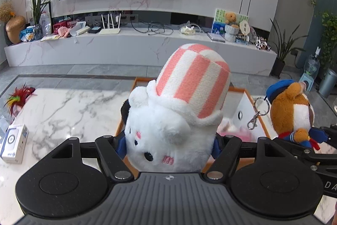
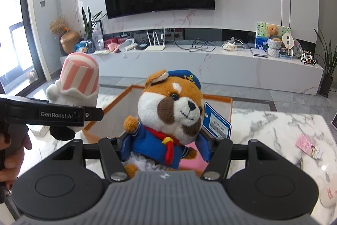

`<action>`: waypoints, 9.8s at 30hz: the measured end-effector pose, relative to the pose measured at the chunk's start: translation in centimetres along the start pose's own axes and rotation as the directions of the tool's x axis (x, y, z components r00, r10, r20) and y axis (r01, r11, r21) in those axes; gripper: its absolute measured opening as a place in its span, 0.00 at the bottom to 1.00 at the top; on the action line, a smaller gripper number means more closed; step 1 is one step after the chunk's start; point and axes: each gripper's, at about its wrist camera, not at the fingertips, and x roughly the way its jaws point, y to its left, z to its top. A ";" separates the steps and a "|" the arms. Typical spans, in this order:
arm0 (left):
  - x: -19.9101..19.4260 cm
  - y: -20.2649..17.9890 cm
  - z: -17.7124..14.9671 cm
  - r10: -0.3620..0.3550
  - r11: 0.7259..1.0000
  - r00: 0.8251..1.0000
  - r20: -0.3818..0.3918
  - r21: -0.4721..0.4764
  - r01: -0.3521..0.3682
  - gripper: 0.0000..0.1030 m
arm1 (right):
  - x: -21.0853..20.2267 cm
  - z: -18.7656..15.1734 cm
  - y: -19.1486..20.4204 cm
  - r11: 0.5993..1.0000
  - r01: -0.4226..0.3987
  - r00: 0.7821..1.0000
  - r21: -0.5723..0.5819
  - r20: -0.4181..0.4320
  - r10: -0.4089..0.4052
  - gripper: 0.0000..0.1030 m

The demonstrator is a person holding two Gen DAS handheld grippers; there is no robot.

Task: Organize objects
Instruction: 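Lower the bunny plush with the left gripper while the right lowers the dog plush into the box, then open the left gripper to release the bunny while the right releases the dog plush, then withdraw both grippers from the orange box toward the remaining toys, then grasp the orange crocheted fruit with the left gripper while the right grasps the yellow tape measure, then carry the crocheted fruit and tape measure over the orange box and lower them inside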

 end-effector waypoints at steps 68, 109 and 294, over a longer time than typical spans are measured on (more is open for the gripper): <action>18.4 -2.2 1.0 0.239 0.963 0.915 -0.325 0.196 -0.182 0.81 | 18.4 -0.9 0.0 0.985 0.073 0.955 -0.160 -0.275 -0.115 0.63; 19.9 -2.8 0.3 0.263 0.929 0.846 -0.463 0.359 -0.092 0.83 | 19.6 -1.1 1.5 0.955 0.176 0.915 -0.239 -0.317 -0.248 0.76; 13.0 -1.8 -2.3 0.107 0.992 0.981 -0.162 -0.054 -0.117 0.46 | 15.7 -2.5 -2.8 0.994 0.107 0.970 0.009 -0.220 -0.102 0.58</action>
